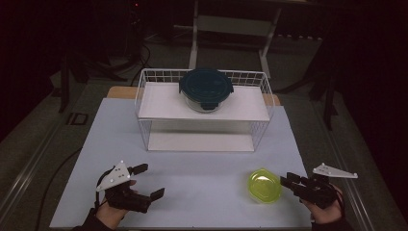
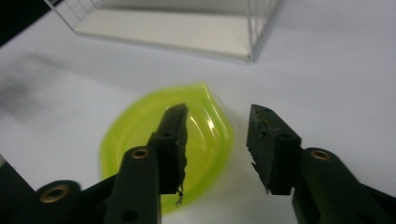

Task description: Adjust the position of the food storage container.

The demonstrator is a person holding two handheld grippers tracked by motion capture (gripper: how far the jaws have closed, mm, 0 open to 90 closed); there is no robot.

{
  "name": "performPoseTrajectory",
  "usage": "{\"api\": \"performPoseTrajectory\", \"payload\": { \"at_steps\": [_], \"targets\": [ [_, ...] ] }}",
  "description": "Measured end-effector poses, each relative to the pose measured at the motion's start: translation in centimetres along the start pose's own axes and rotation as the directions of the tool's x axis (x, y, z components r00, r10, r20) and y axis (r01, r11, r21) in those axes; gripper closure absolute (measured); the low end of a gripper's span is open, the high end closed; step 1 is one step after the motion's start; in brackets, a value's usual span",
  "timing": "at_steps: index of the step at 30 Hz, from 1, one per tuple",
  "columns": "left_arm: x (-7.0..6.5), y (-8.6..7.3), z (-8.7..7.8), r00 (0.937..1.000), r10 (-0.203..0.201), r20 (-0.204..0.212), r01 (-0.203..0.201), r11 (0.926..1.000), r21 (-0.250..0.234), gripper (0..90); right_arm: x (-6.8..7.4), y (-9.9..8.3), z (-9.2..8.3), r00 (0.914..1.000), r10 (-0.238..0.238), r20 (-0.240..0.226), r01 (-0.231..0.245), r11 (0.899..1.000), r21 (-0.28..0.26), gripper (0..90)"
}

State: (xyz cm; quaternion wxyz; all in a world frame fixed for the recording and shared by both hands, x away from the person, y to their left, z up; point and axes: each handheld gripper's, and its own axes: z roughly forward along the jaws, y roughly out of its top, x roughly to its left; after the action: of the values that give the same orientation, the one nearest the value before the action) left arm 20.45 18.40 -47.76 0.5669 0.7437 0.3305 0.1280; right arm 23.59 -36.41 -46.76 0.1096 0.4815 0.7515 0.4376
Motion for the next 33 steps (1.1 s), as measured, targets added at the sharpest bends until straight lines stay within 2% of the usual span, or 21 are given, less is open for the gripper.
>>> {"api": "performPoseTrajectory", "payload": {
  "at_steps": [3, 8, 11, 14, 16, 26, 33],
  "targets": [
    [0.0, 0.0, -0.1, 1.0, -0.001, -0.003, 0.001, 1.0, -0.003, 0.0, -0.6, -1.2, 0.0, 0.9996, 0.025, 0.011, -0.025, 1.0, 0.016, 65.5],
    [0.0, -0.1, -0.1, 1.0, -0.005, -0.003, 0.005, 1.0, -0.001, 0.0, -1.0, -3.1, 0.7, 0.9991, 0.035, 0.023, -0.037, 0.997, 0.073, 72.8],
    [0.0, 0.0, -0.1, 1.0, -0.003, -0.003, 0.003, 1.0, -0.002, 0.0, -1.0, -3.7, 0.9, 0.9989, 0.045, 0.015, -0.046, 0.995, 0.092, 76.0],
    [0.0, -0.1, 0.0, 0.9999, 0.009, -0.012, -0.009, 0.9999, 0.007, 0.0, -0.9, -4.2, 1.5, 0.9991, 0.04, -0.011, -0.039, 0.992, 0.116, 86.1],
    [0.0, -0.2, 0.0, 0.9999, 0.008, -0.009, -0.008, 0.9999, 0.007, 0.0, -0.7, -4.3, 1.8, 0.9991, 0.037, -0.019, -0.034, 0.991, 0.133, 89.7],
    [0.1, -0.2, -0.3, 0.9999, 0.003, -0.011, -0.003, 1.0, -0.001, 0.0, 0.2, -4.7, 3.4, 0.9983, 0.018, -0.056, -0.008, 0.984, 0.177, 90.0],
    [0.1, -0.2, -0.3, 0.9999, -0.001, -0.01, 0.001, 1.0, -0.005, 0.0, 0.9, -4.0, 4.3, 0.9959, 0.007, -0.09, 0.01, 0.982, 0.19, 90.0]
  ]
}}
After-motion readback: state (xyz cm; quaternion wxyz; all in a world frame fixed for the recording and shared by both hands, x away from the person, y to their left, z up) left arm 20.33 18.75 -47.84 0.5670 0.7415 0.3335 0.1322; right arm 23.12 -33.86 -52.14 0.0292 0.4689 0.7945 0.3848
